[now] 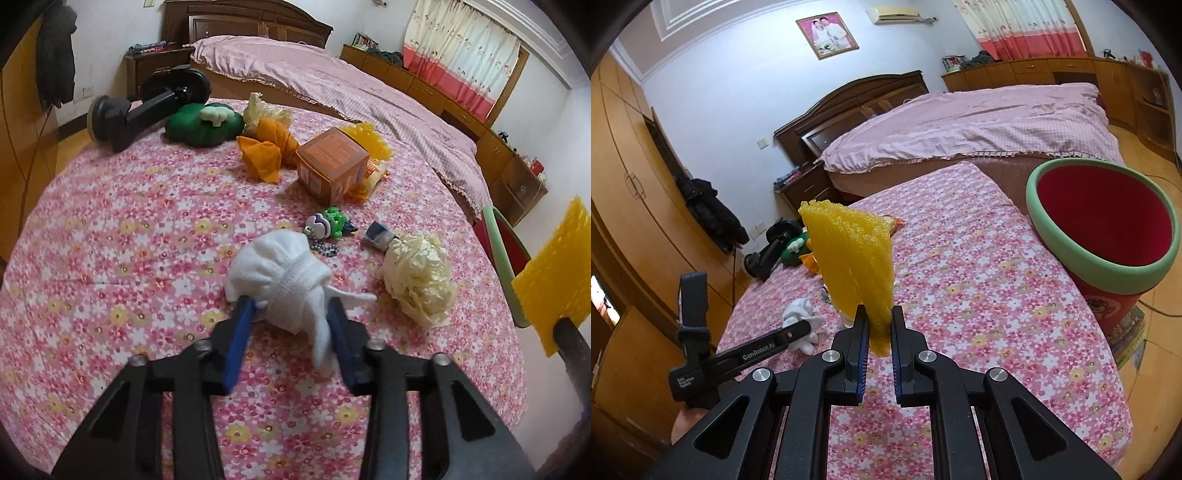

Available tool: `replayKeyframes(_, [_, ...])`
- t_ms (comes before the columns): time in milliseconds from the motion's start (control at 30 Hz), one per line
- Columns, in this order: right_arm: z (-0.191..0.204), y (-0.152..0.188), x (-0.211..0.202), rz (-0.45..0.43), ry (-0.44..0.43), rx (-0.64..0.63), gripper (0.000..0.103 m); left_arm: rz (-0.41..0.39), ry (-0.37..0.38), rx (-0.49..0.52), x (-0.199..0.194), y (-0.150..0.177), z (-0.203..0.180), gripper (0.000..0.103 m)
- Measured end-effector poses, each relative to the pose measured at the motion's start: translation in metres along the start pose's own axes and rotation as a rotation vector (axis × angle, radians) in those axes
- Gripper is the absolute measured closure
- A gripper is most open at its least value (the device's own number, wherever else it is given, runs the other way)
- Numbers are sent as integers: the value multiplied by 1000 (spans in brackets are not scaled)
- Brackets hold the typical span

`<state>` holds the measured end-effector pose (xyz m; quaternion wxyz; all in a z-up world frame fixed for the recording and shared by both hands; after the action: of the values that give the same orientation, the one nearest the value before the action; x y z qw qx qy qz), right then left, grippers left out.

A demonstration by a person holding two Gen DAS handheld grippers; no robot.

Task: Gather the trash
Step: 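Grasp the white cloth with the left tool while the right tool holds the sponge, then carry the cloth in the left tool and sponge in the right tool over the bucket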

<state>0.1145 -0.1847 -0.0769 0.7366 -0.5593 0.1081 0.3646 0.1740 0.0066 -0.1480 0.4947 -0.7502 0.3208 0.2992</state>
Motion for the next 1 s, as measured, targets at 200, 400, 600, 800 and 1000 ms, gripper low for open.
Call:
replayKeyframes(200, [-3, -2, -2, -5, 0, 8, 92, -20, 48, -33, -11, 0, 4, 81])
replayKeyframes(400, [-6, -7, -9, -20, 5, 16, 92, -75, 89, -4, -37, -7, -12, 82])
replayKeyframes(600, [-16, -13, -21, -45, 23, 33, 92, -126, 145, 57, -62, -19, -48, 82])
replayKeyframes(800, [-42, -25, -37, -81, 65, 67, 92, -130, 203, 126, -70, -26, -96, 82])
replayKeyframes(1000, [-87, -38, -53, -119, 134, 126, 92, -98, 245, 202, -57, -29, -149, 82])
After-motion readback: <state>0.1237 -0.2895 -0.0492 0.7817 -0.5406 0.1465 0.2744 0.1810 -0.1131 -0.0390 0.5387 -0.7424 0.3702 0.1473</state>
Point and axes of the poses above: each gripper's, at about its wrist camera, not at the fingertips, and x roughly the way its jaws point, z to its left, y to its underside, the point moved 10 cm from there along x, roughly the way its jaws point, and after that the axes turned 5 degrees about -x, right-handed, at the moved point
